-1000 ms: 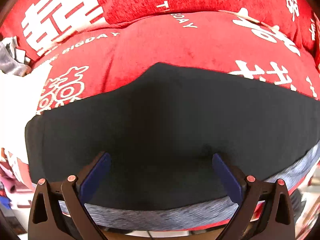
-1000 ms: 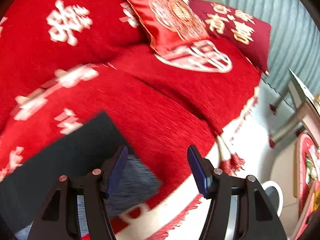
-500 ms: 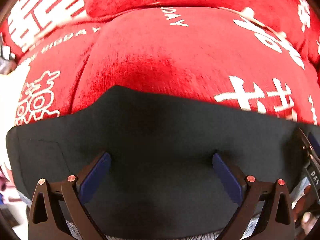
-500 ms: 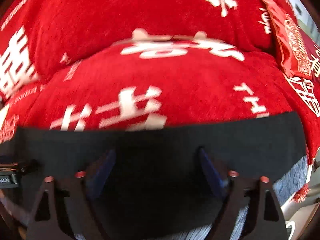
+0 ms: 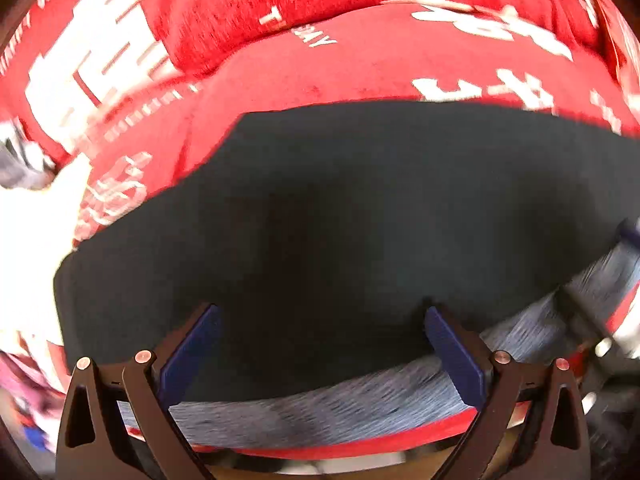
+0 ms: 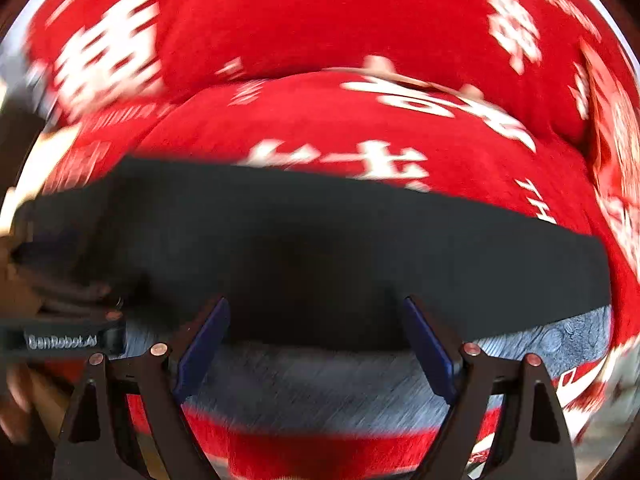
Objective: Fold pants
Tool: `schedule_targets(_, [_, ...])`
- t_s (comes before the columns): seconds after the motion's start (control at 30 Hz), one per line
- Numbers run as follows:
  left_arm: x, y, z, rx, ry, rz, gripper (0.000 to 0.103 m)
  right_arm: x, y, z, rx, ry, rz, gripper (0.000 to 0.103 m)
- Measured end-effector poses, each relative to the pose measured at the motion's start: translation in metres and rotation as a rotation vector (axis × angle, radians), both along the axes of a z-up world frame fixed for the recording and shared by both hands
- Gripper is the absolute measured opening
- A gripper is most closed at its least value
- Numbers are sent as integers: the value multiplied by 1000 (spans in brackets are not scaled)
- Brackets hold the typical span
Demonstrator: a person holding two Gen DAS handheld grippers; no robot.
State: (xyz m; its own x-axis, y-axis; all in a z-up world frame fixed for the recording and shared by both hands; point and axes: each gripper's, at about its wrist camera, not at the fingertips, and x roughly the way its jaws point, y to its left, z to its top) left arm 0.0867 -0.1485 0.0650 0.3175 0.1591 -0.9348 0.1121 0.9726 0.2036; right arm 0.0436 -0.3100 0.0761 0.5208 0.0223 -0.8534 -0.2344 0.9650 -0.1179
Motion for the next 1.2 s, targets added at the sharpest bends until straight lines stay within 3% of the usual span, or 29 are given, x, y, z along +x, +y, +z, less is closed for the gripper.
schedule_targets(0.07, [-9, 13, 1, 25, -21, 1, 102, -9, -18, -9, -25, 17, -11, 91])
schedule_targets(0.13, [-15, 36, 0, 32, -17, 38, 102, -8, -65, -9, 31, 46, -131, 93])
schedule_targets(0.27, [-29, 92, -6, -39, 10, 160, 102, -4, -171, -15, 81, 74, -404, 96])
schedule_targets(0.33, [-40, 115, -7, -43, 16, 225, 102, -5, -204, -17, 88, 87, -487, 103])
schedule_targets(0.43, [-57, 145, -13, -54, 41, 309, 102, -10, -221, -6, 42, 86, -593, 103])
schedule_targets(0.5, [-63, 162, -21, -49, 66, 364, 102, -8, -208, 2, 49, 62, -593, 102])
schedule_targets(0.6, [-73, 177, -21, -114, 73, 434, 102, -7, -146, 12, 101, 57, -445, 102])
schedule_targets(0.7, [-76, 167, -9, -153, 28, 395, 102, -10, -53, 13, 107, 81, -227, 102])
schedule_targets(0.8, [-76, 140, -7, -112, 2, 291, 102, -18, 33, 6, 143, 113, -42, 102])
schedule_targets(0.9, [-72, 150, -20, -63, 25, 317, 102, -26, 75, -12, 83, 131, 33, 102])
schedule_targets(1.0, [-76, 185, -26, -116, 45, 400, 102, -24, 71, -20, -11, 110, 9, 102])
schedule_targets(1.1, [-83, 216, -29, -116, 56, 472, 102, -17, 31, -21, -20, 126, -82, 103])
schedule_targets(1.2, [-91, 239, -24, -177, 62, 537, 102, -15, -14, -12, 39, 160, -202, 103])
